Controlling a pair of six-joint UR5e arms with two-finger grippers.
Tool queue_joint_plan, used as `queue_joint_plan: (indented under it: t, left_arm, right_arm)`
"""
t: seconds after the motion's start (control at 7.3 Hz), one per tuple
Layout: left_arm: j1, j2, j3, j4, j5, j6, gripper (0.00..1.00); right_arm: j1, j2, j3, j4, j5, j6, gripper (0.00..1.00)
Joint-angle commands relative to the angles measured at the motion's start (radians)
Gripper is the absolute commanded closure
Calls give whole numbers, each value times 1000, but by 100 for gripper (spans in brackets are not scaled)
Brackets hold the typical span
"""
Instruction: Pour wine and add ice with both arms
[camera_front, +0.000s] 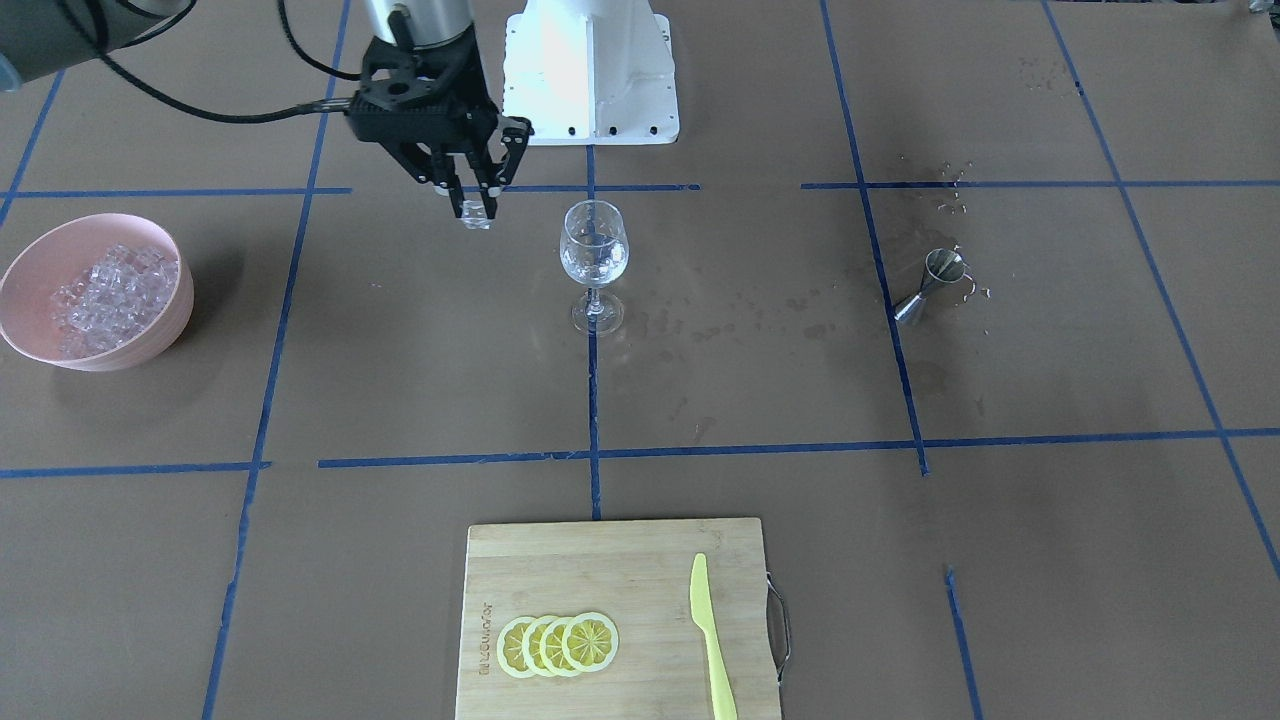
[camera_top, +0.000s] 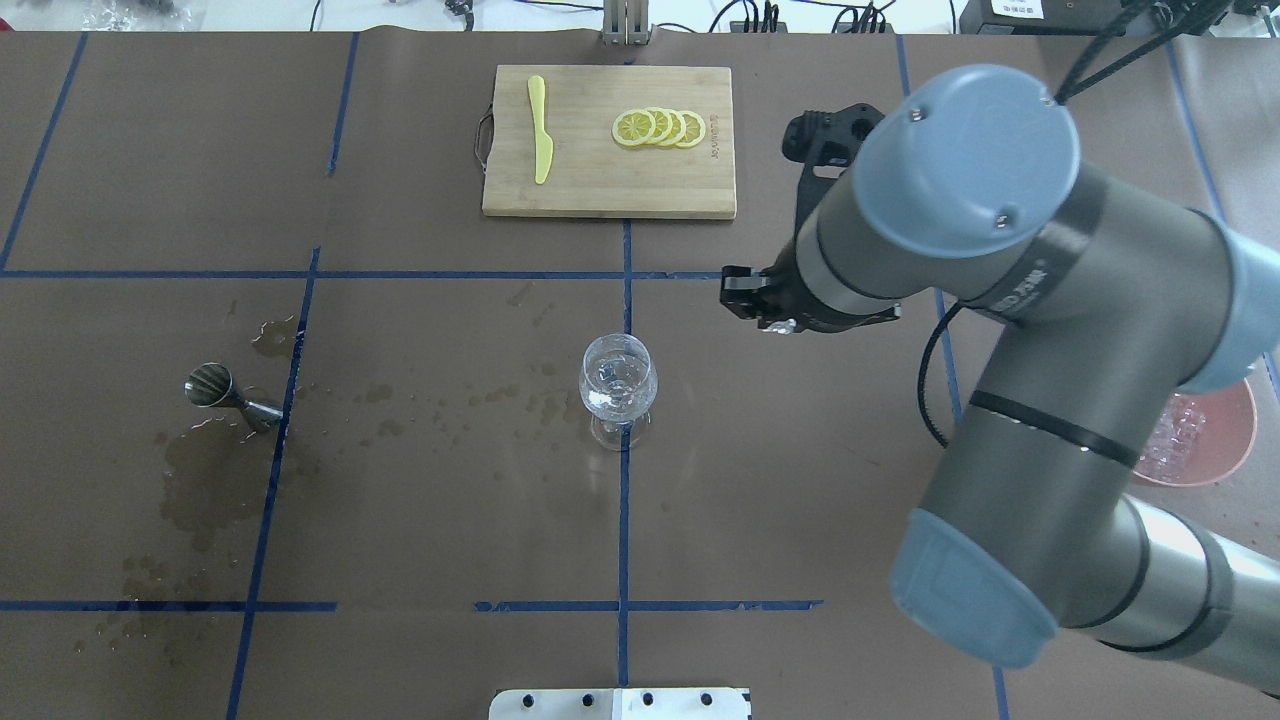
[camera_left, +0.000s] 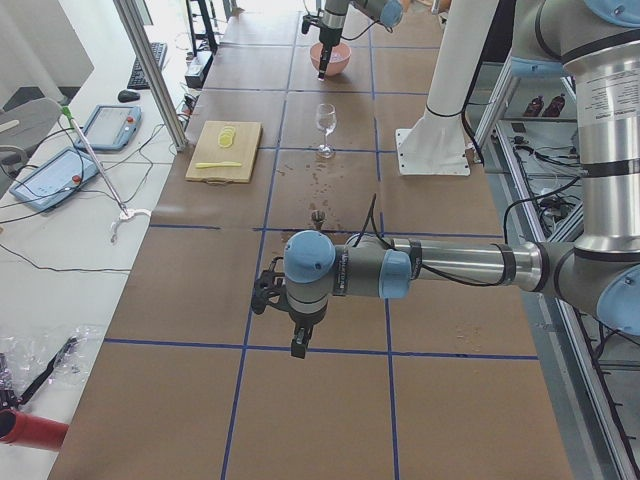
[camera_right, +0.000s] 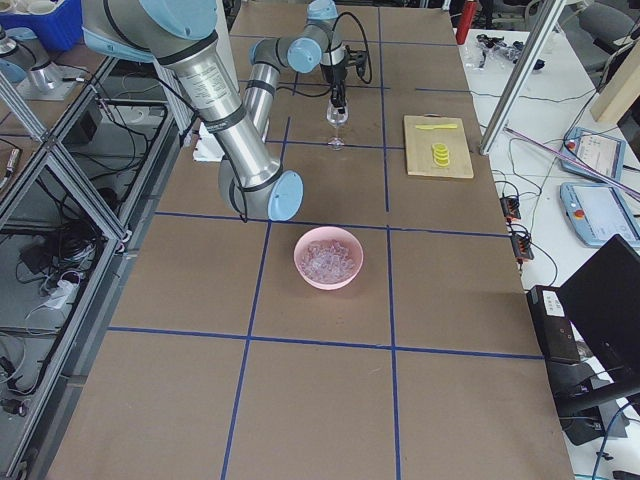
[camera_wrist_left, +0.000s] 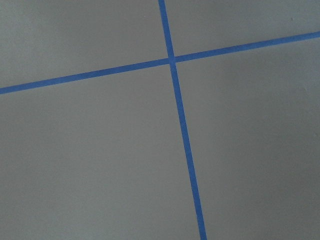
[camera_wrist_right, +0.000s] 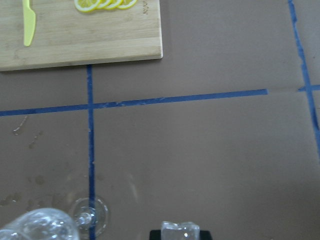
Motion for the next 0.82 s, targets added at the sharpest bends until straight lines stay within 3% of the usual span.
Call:
queue_joint_plan:
  t: [0.0, 0.41, 0.68]
  left_arm:
    - [0, -2, 1, -1, -1, 1, 0]
    - [0, -2, 2, -3, -1, 1, 0]
    - [0, -2, 4, -3, -1, 1, 0]
  right_arm:
    - [-44, 137, -126, -2, -29, 53, 100]
    - [-112, 142, -142, -2, -107, 61, 97]
    - [-118, 135, -142, -2, -107, 61, 76]
